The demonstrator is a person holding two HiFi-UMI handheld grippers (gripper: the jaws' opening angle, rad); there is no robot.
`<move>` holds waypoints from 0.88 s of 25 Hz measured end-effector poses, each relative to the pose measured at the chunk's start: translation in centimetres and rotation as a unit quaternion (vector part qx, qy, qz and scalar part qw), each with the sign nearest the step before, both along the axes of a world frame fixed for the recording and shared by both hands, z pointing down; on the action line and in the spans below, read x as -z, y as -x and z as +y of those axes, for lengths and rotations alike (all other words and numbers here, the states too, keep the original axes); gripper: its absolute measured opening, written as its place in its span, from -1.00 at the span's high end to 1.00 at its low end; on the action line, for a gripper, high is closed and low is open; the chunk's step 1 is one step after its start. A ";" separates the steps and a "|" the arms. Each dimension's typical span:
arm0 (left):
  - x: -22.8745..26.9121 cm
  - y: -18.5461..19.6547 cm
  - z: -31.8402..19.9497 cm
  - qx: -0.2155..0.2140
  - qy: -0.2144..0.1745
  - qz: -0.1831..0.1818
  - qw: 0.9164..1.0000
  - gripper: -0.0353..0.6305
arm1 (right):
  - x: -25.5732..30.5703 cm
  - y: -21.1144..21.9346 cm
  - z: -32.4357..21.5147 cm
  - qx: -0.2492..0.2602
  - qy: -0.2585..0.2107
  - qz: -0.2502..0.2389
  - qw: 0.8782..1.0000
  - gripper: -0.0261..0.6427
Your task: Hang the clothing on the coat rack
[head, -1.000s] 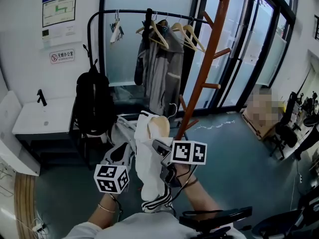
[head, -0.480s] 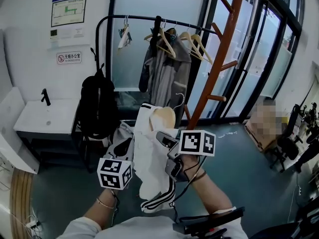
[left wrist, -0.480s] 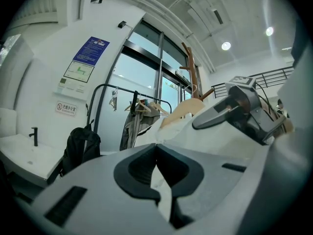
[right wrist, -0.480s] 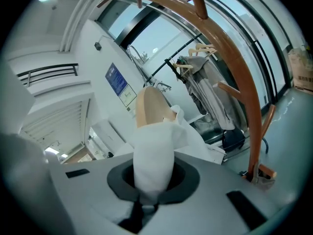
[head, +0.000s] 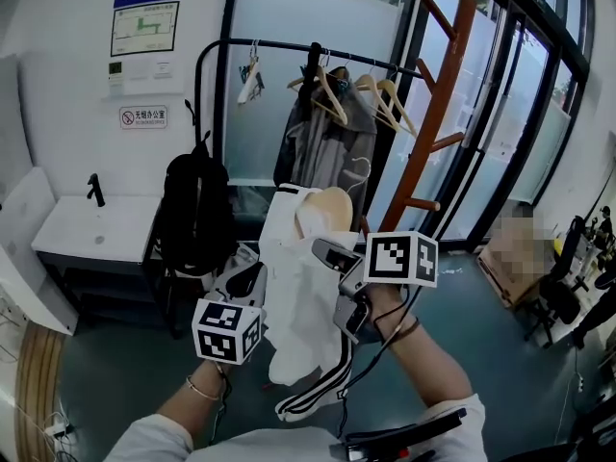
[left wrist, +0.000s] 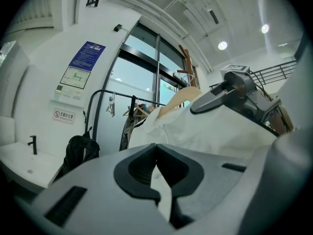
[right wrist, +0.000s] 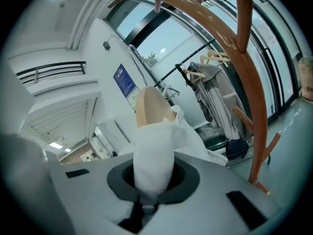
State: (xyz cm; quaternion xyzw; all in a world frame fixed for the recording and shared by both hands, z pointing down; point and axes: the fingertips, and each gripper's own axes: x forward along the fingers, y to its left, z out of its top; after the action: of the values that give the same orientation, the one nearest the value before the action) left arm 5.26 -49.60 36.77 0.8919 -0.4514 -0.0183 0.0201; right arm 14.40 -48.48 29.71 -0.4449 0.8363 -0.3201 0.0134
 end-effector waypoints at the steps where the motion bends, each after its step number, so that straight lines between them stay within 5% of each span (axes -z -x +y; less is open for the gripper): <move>1: 0.3 0.1 0.0 0.001 -0.003 0.001 1.000 0.87 | 0.5 0.0 0.1 0.001 -0.004 0.002 1.000 0.81; 22: 3.2 -0.3 0.6 0.003 -0.028 0.002 1.000 0.87 | 8.4 -1.8 0.8 -0.019 -0.038 0.014 0.999 0.81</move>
State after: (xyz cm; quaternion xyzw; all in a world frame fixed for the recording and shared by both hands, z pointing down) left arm 5.57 -49.02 33.58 0.8905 -0.4538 -0.0325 -0.0041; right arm 16.21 -47.66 21.30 -0.4645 0.8392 -0.2818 0.0246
